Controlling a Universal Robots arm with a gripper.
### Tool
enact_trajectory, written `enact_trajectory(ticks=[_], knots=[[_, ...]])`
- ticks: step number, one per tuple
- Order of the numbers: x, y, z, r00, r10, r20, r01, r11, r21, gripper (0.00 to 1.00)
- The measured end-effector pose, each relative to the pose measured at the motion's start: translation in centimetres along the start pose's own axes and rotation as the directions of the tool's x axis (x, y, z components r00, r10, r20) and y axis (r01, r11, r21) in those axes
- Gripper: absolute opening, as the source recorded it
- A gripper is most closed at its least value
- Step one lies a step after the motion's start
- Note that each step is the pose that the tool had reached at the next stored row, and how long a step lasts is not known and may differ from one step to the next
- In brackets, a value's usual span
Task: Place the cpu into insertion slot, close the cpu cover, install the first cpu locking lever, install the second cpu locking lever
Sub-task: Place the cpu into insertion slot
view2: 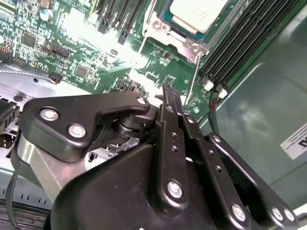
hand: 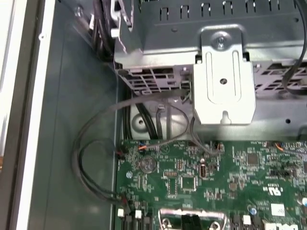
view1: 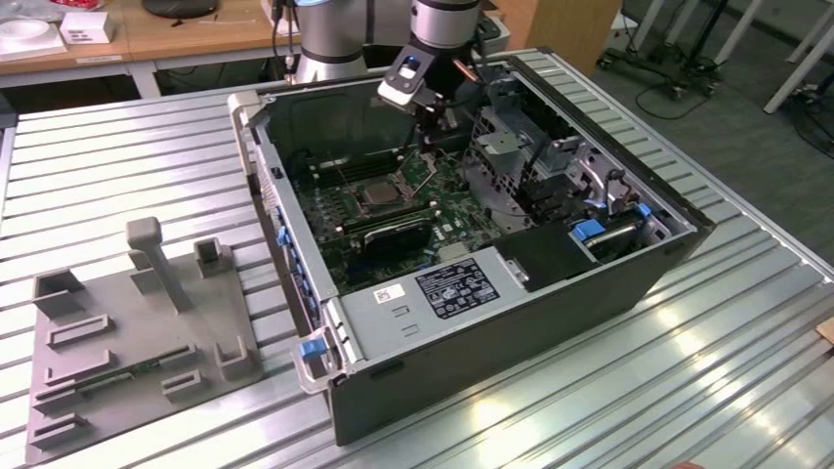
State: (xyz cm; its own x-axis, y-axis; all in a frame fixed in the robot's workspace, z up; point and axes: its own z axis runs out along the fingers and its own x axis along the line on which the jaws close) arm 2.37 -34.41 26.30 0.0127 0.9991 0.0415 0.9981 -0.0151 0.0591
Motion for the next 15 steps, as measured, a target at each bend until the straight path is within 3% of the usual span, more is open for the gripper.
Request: enact_trajectory(ticks=[15], knots=[[0.03,2.43,0.15,1.0000,0.000,0.0000,0.000,1.0000,0.0000,0.11]])
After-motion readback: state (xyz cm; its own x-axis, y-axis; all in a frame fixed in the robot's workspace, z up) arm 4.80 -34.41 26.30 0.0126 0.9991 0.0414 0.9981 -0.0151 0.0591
